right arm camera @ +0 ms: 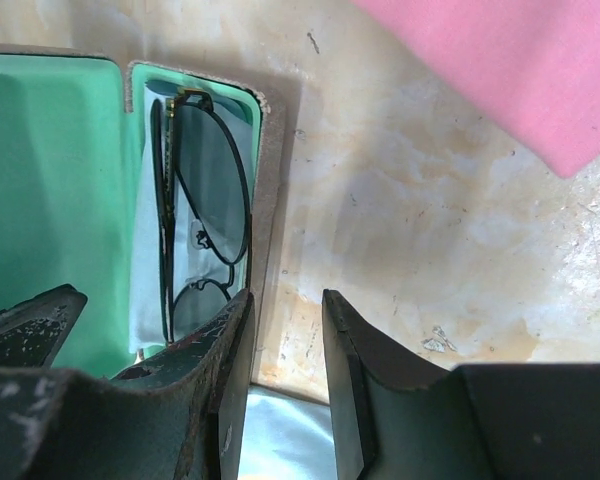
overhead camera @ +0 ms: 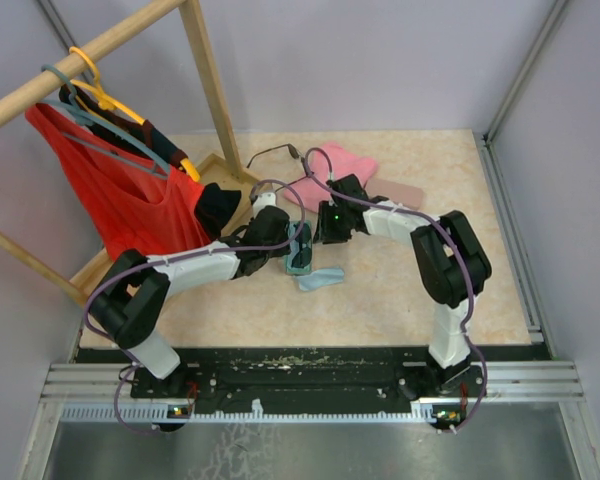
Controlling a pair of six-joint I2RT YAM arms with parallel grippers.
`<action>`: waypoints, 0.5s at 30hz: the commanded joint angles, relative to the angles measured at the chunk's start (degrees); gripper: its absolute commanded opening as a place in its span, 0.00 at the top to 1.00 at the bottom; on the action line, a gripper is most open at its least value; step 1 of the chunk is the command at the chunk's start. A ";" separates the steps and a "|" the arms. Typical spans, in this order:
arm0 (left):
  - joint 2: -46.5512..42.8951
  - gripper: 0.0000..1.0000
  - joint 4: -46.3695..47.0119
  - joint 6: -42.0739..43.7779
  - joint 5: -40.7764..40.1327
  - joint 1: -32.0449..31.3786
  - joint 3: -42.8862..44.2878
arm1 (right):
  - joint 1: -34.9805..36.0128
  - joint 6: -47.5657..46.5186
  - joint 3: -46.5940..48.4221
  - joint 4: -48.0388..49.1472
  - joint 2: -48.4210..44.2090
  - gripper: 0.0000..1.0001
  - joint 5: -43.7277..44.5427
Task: Organize the sunglasses
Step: Place the sunglasses in the sunglasses case.
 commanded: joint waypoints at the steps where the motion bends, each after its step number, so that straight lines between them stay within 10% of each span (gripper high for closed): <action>1: -2.34 0.54 0.59 0.67 -0.07 0.34 -0.74 | 0.23 -1.16 1.01 2.03 -3.76 0.66 -0.37; 15: -2.04 0.54 0.60 0.60 0.10 0.34 -0.74 | 2.31 -2.07 1.52 2.56 -3.09 0.59 -0.05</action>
